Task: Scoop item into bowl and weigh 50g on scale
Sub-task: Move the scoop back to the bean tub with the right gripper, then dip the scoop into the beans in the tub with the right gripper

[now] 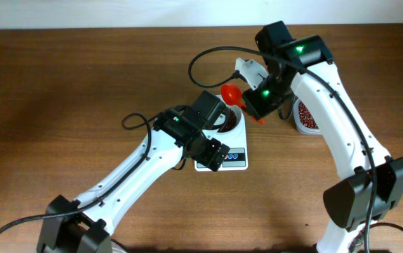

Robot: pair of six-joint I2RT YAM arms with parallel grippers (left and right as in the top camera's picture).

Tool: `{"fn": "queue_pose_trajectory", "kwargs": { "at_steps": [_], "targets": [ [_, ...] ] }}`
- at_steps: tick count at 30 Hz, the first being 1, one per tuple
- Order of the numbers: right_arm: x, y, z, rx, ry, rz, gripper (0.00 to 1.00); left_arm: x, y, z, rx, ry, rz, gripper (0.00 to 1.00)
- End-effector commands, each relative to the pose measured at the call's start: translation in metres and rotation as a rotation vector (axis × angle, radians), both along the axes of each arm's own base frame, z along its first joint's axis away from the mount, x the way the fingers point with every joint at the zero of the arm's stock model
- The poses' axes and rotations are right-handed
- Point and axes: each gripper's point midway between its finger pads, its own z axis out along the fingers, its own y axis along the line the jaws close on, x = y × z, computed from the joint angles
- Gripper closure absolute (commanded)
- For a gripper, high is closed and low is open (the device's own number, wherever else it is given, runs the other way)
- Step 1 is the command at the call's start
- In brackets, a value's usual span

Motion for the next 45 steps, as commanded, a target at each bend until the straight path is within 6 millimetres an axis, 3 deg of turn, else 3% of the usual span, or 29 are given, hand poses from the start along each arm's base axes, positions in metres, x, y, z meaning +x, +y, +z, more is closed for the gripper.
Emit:
{"fn": "queue_pose_trajectory", "kwargs": {
  "at_steps": [1,9,17,19,22,25,26,27,30,32,36,38,42,45],
  "targets": [
    [-0.002,0.004,0.0,0.001,-0.003,0.004,0.96,0.0,0.001,-0.004,0.013,0.002,-0.007,0.01],
    [-0.002,0.016,-0.015,-0.019,0.014,0.046,0.96,0.0,0.001,-0.004,0.013,0.002,-0.007,0.01],
    [-0.002,0.01,-0.05,-0.14,0.068,0.082,0.96,0.0,0.001,-0.004,0.013,0.002,-0.007,0.01],
    [-0.005,0.018,-0.056,-0.157,0.07,0.107,0.96,0.0,0.001,-0.004,0.013,0.002,-0.007,0.01],
    [-0.004,0.013,-0.046,-0.157,0.076,0.091,0.96,0.0,0.001,-0.004,0.013,0.002,-0.007,0.01],
    [0.0,0.006,-0.01,-0.063,0.068,0.043,0.96,0.0,0.001,-0.004,0.013,0.002,-0.007,0.01],
    [0.009,-0.017,0.011,-0.033,0.058,-0.035,0.96,0.0,0.001,-0.004,0.013,0.002,-0.007,0.01],
    [0.011,-0.034,0.015,-0.035,0.073,-0.094,0.96,0.0,0.001,-0.004,0.013,0.002,-0.007,0.01],
    [0.015,-0.123,0.006,-0.107,0.179,-0.397,0.96,0.0,0.001,-0.004,0.013,0.002,-0.007,0.01],
    [0.018,-0.164,0.001,-0.115,0.207,-0.546,0.96,0.0,0.001,-0.004,0.013,0.002,-0.007,0.01],
    [0.014,-0.227,-0.003,-0.191,0.216,-0.726,0.96,0.0,0.001,-0.004,0.013,0.002,-0.007,0.01],
    [0.01,-0.23,-0.011,-0.198,0.247,-0.733,0.96,0.0,0.001,-0.004,0.013,0.002,-0.007,0.01],
    [-0.018,-0.227,-0.051,-0.244,0.409,-0.702,0.96,0.0,0.001,-0.004,0.013,0.002,-0.007,0.01],
    [-0.017,-0.227,-0.069,-0.243,0.411,-0.7,0.96,0.0,0.001,-0.004,0.013,0.002,-0.007,0.01]
  ]
}}
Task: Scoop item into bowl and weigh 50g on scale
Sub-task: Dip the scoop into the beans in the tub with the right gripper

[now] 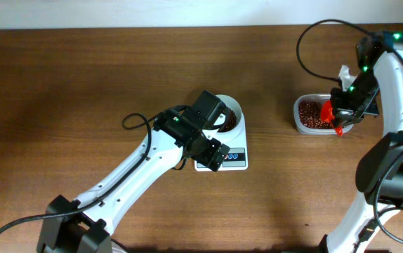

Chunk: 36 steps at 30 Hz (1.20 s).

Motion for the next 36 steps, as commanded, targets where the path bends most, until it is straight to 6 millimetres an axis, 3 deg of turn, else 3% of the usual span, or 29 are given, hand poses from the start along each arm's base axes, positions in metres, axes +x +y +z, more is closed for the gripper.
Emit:
{"fn": "queue_pose_trajectory", "kwargs": {
  "at_steps": [1,4,10,13,15,16,21,25,30,32,34,35,36],
  "targets": [
    [-0.001,-0.001,-0.012,-0.012,0.017,0.002,0.96,0.0,0.001,-0.003,0.012,0.002,-0.007,0.01],
    [-0.009,0.003,-0.022,-0.005,0.053,0.009,0.96,0.0,0.001,-0.003,0.012,0.002,-0.007,0.01],
    [0.015,-0.002,-0.04,-0.02,-0.026,0.007,0.94,0.0,0.001,-0.003,0.012,0.002,-0.007,0.01],
    [0.02,-0.002,-0.04,-0.023,-0.045,0.007,0.74,0.0,0.001,-0.003,0.012,0.002,-0.007,0.01],
    [0.019,-0.003,-0.04,-0.023,-0.042,0.007,0.53,0.0,0.001,-0.003,0.012,0.002,-0.007,0.01],
    [0.018,-0.002,-0.037,-0.022,-0.039,0.007,0.47,0.0,0.001,-0.003,0.012,0.002,-0.007,0.01],
    [0.018,-0.002,0.0,-0.034,-0.103,0.002,0.31,0.0,0.001,-0.003,0.012,0.002,-0.007,0.01],
    [0.013,-0.002,0.037,-0.06,-0.201,-0.065,0.3,0.0,0.001,-0.003,0.012,0.002,-0.007,0.01],
    [-0.003,-0.005,0.107,-0.136,-0.467,-0.186,0.28,0.0,0.001,-0.003,0.012,0.002,-0.007,0.01],
    [-0.015,-0.008,0.103,-0.163,-0.502,-0.256,0.27,0.0,0.001,-0.003,0.012,0.002,-0.007,0.01],
    [-0.025,-0.005,0.075,-0.154,-0.541,-0.327,0.23,0.0,0.001,-0.003,0.012,0.002,-0.007,0.01],
    [-0.027,0.003,0.05,-0.108,-0.555,-0.326,0.01,0.0,0.001,-0.003,0.012,0.002,-0.007,0.01],
    [-0.026,0.007,0.04,-0.083,-0.557,-0.324,0.01,0.0,0.001,-0.003,0.012,0.002,-0.007,0.01]
  ]
}}
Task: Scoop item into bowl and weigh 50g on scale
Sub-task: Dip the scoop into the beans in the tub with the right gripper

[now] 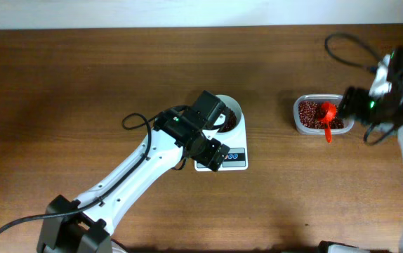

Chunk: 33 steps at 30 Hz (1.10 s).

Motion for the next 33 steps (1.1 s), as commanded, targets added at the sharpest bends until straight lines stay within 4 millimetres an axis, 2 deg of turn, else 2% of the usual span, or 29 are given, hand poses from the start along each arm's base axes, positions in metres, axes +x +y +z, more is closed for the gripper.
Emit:
{"fn": "queue_pose_trajectory", "kwargs": {
  "at_steps": [1,2,4,7,9,11,16,18,22,27,28,30,33],
  "targets": [
    [-0.009,0.019,-0.07,0.12,0.049,-0.017,0.01,0.0,0.001,-0.003,0.012,0.002,-0.008,0.01],
    [-0.01,0.021,-0.087,0.129,0.062,-0.015,0.08,0.0,0.001,-0.003,0.012,0.002,-0.008,0.01],
    [-0.011,0.021,-0.116,0.136,0.089,-0.016,0.44,0.0,0.001,-0.003,0.012,0.002,-0.008,0.01],
    [0.0,0.02,-0.125,0.133,0.051,-0.012,0.53,0.0,0.001,-0.003,0.012,0.002,-0.008,0.01],
    [0.008,0.021,-0.122,0.139,0.016,-0.005,0.72,0.0,0.001,-0.003,0.012,0.002,-0.008,0.01],
    [0.007,0.021,-0.122,0.141,0.021,-0.005,0.87,0.0,0.001,-0.003,0.012,0.002,-0.008,0.01],
    [0.001,0.022,-0.124,0.145,0.045,-0.007,0.86,0.0,0.001,-0.003,0.012,0.002,-0.008,0.01],
    [0.001,0.022,-0.124,0.144,0.045,-0.007,0.76,0.0,0.001,-0.003,0.012,0.002,-0.008,0.01],
    [0.005,0.021,-0.125,0.138,0.025,-0.007,0.74,0.0,0.001,-0.003,0.012,0.002,-0.008,0.01],
    [0.007,0.02,-0.126,0.132,0.014,0.002,0.86,0.0,0.001,-0.003,0.012,0.002,-0.008,0.01],
    [0.007,0.02,-0.126,0.122,0.012,0.022,0.94,0.0,0.001,-0.003,0.012,0.002,-0.008,0.01],
    [0.012,0.019,-0.119,0.114,-0.004,0.027,0.96,0.0,0.001,-0.003,0.012,0.002,-0.008,0.01],
    [0.021,0.011,-0.09,0.065,-0.023,0.039,0.96,0.0,0.001,-0.003,0.012,0.002,-0.008,0.01]
  ]
}}
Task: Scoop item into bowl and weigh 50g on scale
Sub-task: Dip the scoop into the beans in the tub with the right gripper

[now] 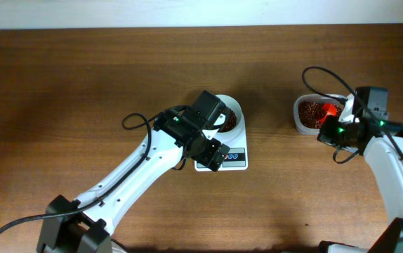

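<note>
A white bowl (234, 112) with red beans in it stands on the white scale (238, 161), whose display faces the front. My left gripper (215, 125) is at the bowl's left rim, its fingers hidden under the wrist. A clear container of red beans (312, 114) stands to the right. The red scoop (330, 109) lies over the container's right side, and my right gripper (339, 119) is shut on its handle just beside the container.
The brown table's back edge (117, 28) meets a white wall. Black cables loop off both arms, one above the bean container (314, 74). Open wood lies to the left and in front of the scale.
My right wrist has moved from the far right edge to a spot lower and closer to the container. The scoop has shifted toward the container's right rim. The left arm is unchanged.
My right gripper first held the red scoop over the bowl on the scale. Then the scoop was at the bean container's right edge, then down among the beans. Now it sits at the container's right side. The left arm stayed at the bowl throughout.
</note>
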Robot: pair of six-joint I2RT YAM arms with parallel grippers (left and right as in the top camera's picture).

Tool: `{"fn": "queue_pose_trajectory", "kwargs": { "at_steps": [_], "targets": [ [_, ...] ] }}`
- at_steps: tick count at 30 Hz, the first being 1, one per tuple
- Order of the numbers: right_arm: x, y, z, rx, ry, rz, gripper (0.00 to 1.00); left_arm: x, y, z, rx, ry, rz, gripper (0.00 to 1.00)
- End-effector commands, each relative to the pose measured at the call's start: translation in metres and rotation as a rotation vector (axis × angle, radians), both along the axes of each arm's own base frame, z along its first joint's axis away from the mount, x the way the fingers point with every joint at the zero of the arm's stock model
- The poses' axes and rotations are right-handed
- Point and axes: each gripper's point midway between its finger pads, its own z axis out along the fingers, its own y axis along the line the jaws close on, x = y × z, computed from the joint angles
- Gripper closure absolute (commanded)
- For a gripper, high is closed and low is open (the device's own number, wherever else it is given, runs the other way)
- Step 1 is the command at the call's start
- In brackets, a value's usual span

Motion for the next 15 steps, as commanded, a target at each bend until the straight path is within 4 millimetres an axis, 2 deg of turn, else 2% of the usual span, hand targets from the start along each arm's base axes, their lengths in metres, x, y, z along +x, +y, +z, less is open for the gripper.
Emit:
{"fn": "queue_pose_trajectory", "kwargs": {
  "at_steps": [1,5,8,11,15],
  "targets": [
    [0.018,-0.006,0.038,-0.068,-0.064,0.065,0.96,0.0,0.001,-0.003,0.012,0.002,-0.008,0.01],
    [0.005,-0.006,0.055,-0.107,-0.01,0.165,0.96,0.0,0.001,-0.003,0.012,0.002,-0.008,0.01],
    [-0.012,-0.017,0.054,-0.186,0.076,0.17,0.96,0.0,0.001,-0.003,0.012,0.002,-0.008,0.01],
    [-0.011,-0.014,0.059,-0.273,0.089,0.217,0.96,0.0,0.001,-0.003,0.012,0.002,-0.008,0.01],
    [-0.001,-0.013,0.094,-0.529,0.08,0.261,0.96,0.0,0.001,-0.003,0.012,0.002,-0.008,0.01]
  ]
}}
